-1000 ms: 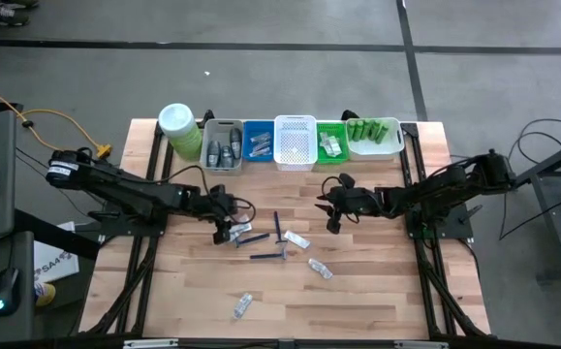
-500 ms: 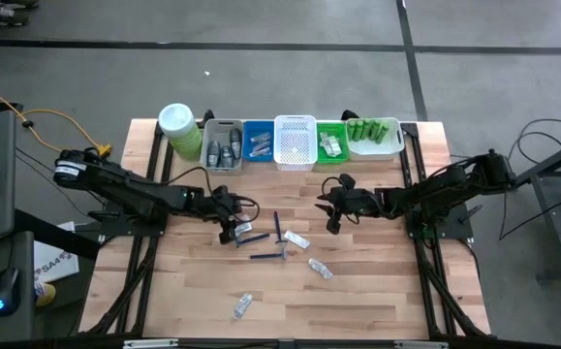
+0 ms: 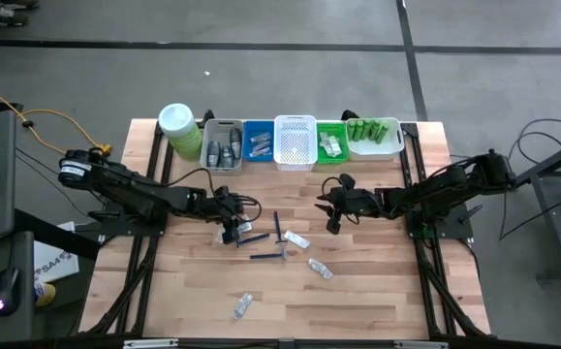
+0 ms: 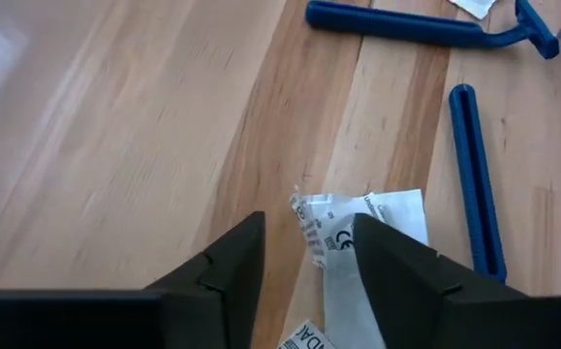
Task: Pick & Place Travel size toiletries
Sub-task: Put the white bandage pack into the green bin
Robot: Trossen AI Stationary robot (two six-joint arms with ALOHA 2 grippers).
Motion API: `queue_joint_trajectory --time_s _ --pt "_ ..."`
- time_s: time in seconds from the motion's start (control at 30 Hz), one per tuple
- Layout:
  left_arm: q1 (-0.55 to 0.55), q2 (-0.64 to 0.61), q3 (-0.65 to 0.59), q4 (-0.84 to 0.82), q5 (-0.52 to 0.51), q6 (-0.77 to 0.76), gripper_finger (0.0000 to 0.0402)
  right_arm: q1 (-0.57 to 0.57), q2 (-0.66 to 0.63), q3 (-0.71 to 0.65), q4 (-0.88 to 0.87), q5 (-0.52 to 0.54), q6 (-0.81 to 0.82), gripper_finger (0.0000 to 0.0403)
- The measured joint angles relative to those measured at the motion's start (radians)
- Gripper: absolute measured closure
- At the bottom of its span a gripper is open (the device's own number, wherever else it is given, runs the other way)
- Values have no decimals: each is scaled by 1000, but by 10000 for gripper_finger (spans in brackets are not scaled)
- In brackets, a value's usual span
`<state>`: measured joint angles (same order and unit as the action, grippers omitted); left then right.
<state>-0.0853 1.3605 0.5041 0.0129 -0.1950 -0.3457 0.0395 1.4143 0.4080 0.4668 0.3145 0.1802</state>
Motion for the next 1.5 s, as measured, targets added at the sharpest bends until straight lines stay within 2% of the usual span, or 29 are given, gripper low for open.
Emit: queue_joint_trajectory --time_s 0.4,0.67,0.77,0.9,1.0,1.23,1.37,1.5 --pt "0 0 0 -2 2 -3 393 0 0 0 0 -2 2 298" --pt "0 0 7 67 2 34 399 0 0 0 0 -2 2 298" --pt "0 -1 45 95 -9 109 400 0 0 0 0 -3 2 298" --pt "0 -1 81 168 -74 244 400 0 0 0 12 -44 -2 298" --pt "0 -1 86 259 -125 336 400 0 0 0 66 -87 -24 298" --pt "0 -1 86 416 -183 538 401 -6 0 1 202 -83 -63 297" --pt "0 -1 86 501 -185 666 401 -27 0 1 255 -124 -61 272" --pt "0 -1 86 559 -219 753 401 -41 0 1 333 -163 -48 214"
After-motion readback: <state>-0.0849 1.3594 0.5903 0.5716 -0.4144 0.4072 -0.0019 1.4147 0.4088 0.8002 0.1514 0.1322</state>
